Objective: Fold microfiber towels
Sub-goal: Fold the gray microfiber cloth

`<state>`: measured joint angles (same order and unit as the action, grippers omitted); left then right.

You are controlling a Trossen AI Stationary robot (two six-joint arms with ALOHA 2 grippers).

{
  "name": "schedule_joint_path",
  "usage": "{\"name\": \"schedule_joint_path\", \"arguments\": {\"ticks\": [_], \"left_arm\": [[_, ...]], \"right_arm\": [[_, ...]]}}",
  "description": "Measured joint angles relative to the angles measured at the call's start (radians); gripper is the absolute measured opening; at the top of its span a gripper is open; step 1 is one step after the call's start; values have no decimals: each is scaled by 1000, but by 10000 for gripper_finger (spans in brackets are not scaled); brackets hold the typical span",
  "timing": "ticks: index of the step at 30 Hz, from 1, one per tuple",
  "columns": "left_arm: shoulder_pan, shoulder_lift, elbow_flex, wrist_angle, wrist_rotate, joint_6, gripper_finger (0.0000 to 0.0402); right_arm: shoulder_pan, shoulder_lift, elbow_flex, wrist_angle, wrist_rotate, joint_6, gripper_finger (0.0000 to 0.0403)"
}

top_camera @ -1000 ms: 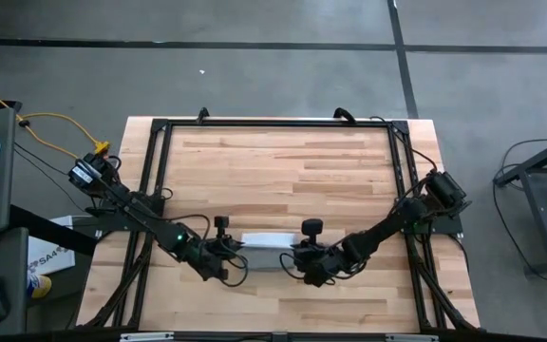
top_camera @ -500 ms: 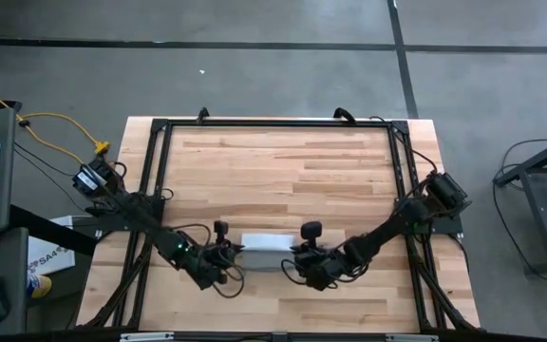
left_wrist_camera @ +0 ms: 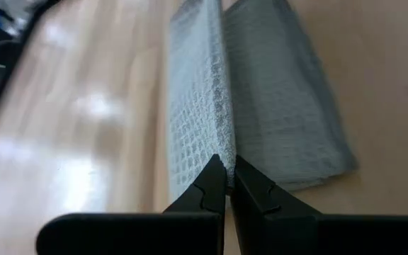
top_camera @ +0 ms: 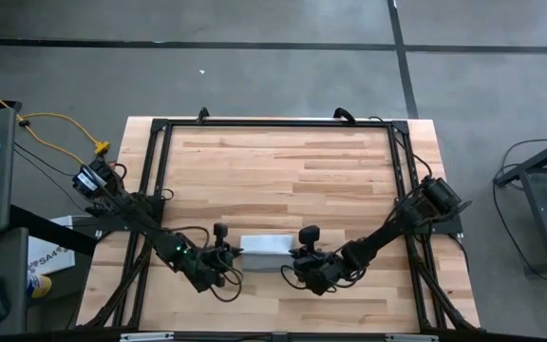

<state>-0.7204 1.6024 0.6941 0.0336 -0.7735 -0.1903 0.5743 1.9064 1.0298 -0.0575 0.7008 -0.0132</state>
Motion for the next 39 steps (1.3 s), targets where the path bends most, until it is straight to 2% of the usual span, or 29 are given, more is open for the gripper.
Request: {"name": "schedule_joint_path", "arguments": {"ticks": [12,20,39], "left_arm": [[0,84,0,104,126,-45,1],[0,100,64,25,132,3,1],[0,100,119,-50,142,0,1]], "right_arm": [[0,0,-1,7,-52,14,5],[13,0,-1,8,-52,20,5],[42,0,-1,10,-56,33,5]]}}
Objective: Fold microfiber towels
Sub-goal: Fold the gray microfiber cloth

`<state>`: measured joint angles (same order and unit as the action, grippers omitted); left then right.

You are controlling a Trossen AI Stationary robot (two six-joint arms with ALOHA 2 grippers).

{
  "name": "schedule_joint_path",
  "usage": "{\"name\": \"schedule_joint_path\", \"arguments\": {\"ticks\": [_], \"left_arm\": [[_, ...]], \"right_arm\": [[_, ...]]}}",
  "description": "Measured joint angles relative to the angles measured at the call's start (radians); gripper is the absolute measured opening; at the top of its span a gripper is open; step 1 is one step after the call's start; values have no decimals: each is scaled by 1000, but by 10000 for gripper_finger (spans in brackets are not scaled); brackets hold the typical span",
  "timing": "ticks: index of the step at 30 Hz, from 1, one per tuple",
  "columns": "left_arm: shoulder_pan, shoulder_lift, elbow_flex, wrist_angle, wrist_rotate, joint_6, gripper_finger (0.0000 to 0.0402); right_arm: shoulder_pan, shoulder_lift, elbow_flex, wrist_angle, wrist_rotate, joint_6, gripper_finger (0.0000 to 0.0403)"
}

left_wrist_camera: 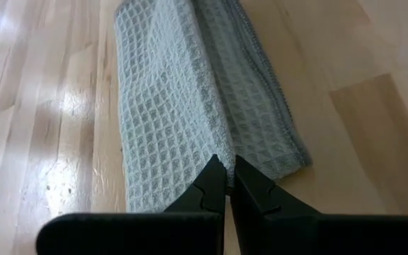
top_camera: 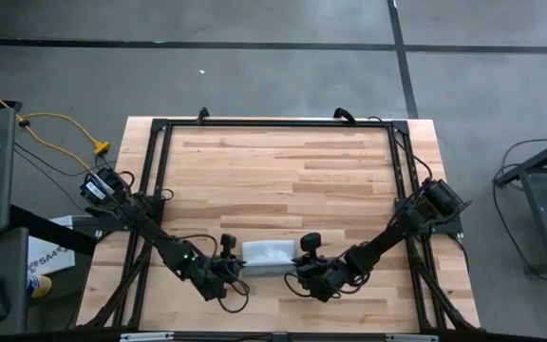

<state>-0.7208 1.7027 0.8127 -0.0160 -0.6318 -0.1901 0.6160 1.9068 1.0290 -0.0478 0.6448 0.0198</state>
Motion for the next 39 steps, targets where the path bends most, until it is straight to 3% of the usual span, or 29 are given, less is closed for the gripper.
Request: {"name": "schedule_joint_path", "arguments": {"ticks": [25,39], "left_arm": [[1,17,1,-6,55,-25,5],[1,18,-2,-16,104,-25,56]], "right_arm": [[-12,0,1,26,-187,-74,6],[-18,0,0,27,-284,-77,93]]}}
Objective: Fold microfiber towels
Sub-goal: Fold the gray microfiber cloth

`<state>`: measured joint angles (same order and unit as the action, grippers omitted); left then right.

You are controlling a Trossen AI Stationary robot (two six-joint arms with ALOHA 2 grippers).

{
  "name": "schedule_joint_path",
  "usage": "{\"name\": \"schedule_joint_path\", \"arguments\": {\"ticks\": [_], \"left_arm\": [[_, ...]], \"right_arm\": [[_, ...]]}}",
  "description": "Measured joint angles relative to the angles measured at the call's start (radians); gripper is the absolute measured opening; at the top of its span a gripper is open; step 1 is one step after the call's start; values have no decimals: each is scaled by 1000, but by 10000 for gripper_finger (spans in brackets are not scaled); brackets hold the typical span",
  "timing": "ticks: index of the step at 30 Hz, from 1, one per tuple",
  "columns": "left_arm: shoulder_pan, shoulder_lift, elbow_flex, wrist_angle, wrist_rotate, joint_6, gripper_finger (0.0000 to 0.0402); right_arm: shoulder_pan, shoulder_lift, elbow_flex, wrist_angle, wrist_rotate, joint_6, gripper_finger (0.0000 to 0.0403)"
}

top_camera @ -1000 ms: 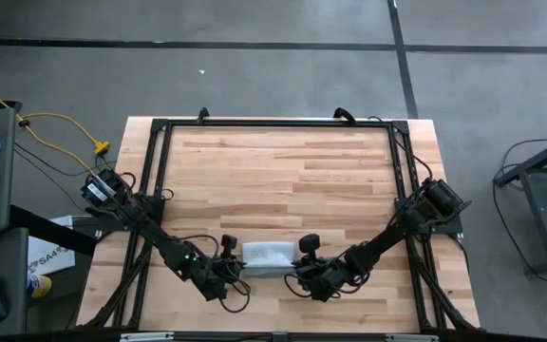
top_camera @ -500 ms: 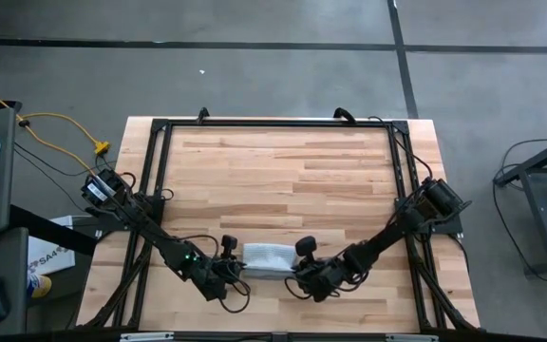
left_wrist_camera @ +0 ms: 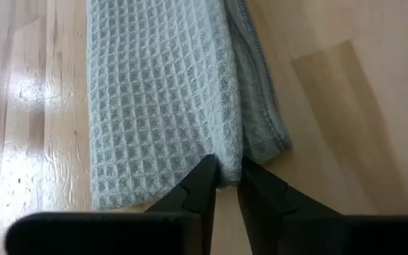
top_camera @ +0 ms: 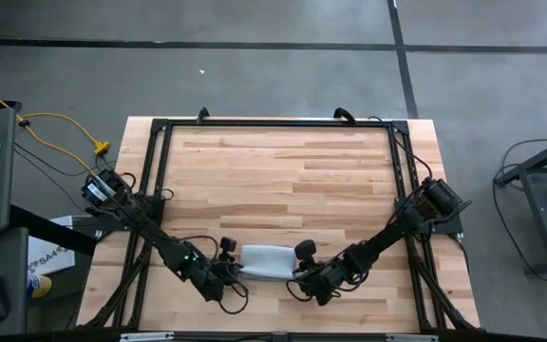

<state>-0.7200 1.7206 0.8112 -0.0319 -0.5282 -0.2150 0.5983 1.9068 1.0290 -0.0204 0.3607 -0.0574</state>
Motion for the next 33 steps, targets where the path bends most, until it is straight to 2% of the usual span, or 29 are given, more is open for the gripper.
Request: {"name": "schedule_joint_path", "arguments": {"ticks": [5,11,19,26,33], "left_arm": [[0,0,0,15,0,0,94],[0,0,0,36,-3,2,158],[0,0,0,42,-13,4,230],[0,0,2,68,-14,30,244],[0,0,69,-19,-16,54,244]], "right_arm": [[-7,0,0,2,1,3,126],[-12,0,0,-5,14,9,164],[-9,0,0,-45,71,11,195],[0,-14,0,-69,83,61,203],[26,-24,0,-83,85,64,204]]}}
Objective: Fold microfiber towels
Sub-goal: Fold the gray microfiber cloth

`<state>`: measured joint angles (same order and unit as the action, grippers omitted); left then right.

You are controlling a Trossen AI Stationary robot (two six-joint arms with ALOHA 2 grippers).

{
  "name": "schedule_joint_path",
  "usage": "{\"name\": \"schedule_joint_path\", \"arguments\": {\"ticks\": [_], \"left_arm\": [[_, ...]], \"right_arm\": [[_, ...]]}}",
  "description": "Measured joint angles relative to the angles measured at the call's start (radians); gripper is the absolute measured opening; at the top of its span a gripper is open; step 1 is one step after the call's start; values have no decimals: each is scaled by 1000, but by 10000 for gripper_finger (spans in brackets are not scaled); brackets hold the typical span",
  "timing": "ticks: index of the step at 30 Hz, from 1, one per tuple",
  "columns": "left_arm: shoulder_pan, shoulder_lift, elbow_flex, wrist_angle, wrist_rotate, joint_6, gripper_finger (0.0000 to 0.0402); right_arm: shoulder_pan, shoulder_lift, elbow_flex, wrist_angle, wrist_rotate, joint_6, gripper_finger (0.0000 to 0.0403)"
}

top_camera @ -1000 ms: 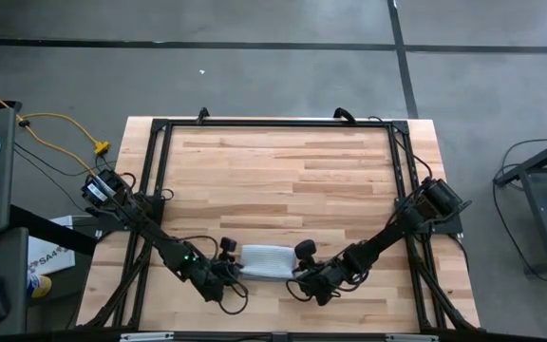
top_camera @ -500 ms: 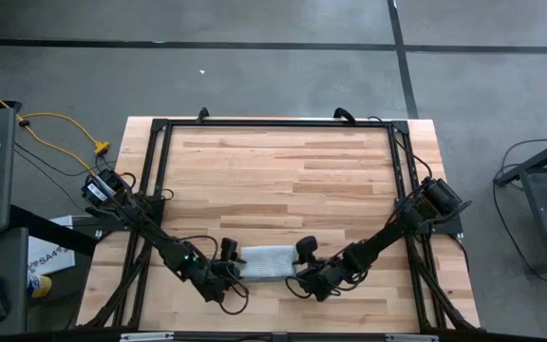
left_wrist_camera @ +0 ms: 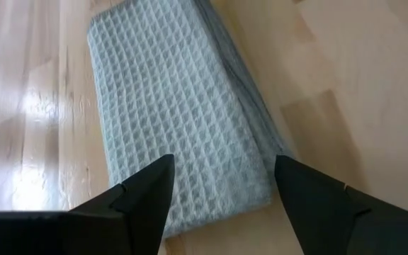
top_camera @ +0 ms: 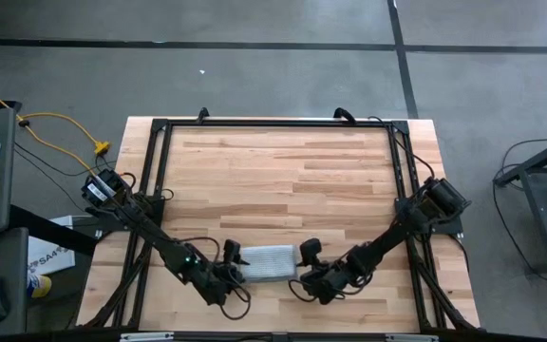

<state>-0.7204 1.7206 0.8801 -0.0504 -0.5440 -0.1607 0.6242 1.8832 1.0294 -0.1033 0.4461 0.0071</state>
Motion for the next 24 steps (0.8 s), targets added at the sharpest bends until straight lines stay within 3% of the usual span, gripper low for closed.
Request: {"name": "schedule_joint_path", "arguments": {"ticks": [8,16,21,24], "left_arm": [[0,0,57,-39,59,-1,244],[0,0,139,-153,45,14,244],[12,0,161,-231,-23,-36,243],[45,0,161,-275,-23,-126,228]], "right_arm": [[39,0,0,6,0,34,204],[41,-6,7,100,2,20,201],[23,-33,33,101,52,17,179],[-14,-40,35,102,16,50,156]]}}
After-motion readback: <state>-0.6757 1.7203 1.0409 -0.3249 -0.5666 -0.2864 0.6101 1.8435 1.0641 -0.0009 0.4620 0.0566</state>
